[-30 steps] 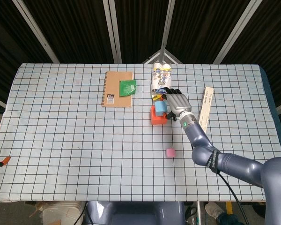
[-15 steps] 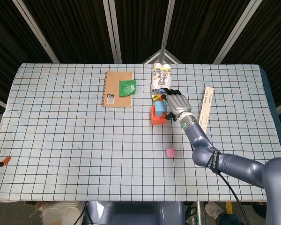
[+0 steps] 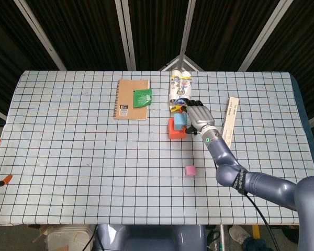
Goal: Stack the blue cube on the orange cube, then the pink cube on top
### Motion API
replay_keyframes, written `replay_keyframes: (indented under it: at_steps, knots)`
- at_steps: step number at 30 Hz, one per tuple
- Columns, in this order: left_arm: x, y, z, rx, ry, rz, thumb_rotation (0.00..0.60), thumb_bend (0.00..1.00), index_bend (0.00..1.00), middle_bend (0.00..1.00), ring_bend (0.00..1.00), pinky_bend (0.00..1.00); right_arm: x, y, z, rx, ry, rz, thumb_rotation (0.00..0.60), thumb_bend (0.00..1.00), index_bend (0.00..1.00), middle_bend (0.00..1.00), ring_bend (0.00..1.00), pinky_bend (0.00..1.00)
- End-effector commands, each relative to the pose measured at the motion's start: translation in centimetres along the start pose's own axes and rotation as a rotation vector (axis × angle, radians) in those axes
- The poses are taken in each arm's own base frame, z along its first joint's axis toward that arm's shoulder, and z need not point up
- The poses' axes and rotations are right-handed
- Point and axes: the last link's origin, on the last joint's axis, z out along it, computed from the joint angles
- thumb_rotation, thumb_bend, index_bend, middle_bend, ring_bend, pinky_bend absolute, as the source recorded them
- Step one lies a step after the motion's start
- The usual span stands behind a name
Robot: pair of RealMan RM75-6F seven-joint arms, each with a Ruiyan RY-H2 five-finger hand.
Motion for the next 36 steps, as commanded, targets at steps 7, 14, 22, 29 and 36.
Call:
replay_keyframes:
  at_steps: [7, 14, 22, 29, 36]
  knots:
    - [-0.01, -0.02, 0.00, 0.001, -0.001, 0.000, 0.600, 0.11, 0.05, 0.00, 0.00, 0.00, -0.28, -0.16, 0.01, 0.009, -0.008, -0.002, 0.600, 0.45, 0.32, 0.00, 0.05, 0.00]
    - [0.00, -0.04, 0.03, 0.003, -0.001, -0.002, 0.600, 0.11, 0.05, 0.00, 0.00, 0.00, -0.27, -0.33, 0.00, 0.013, -0.007, -0.002, 0.600, 0.45, 0.32, 0.00, 0.05, 0.00]
    - [0.05, -0.09, -0.01, 0.005, 0.002, -0.003, 0.600, 0.11, 0.05, 0.00, 0.00, 0.00, -0.30, -0.30, 0.05, 0.014, -0.001, 0.002, 0.600, 0.45, 0.32, 0.00, 0.05, 0.00]
    - [0.00, -0.03, 0.04, 0.005, -0.001, 0.000, 0.600, 0.11, 0.05, 0.00, 0.00, 0.00, -0.45, -0.20, 0.13, 0.017, -0.002, 0.009, 0.600, 0.40, 0.32, 0.00, 0.05, 0.00]
    - [0.01, -0.07, 0.01, 0.009, 0.001, -0.001, 0.600, 0.11, 0.05, 0.00, 0.00, 0.00, -0.51, -0.18, 0.21, 0.025, -0.003, 0.015, 0.600, 0.36, 0.32, 0.00, 0.05, 0.00]
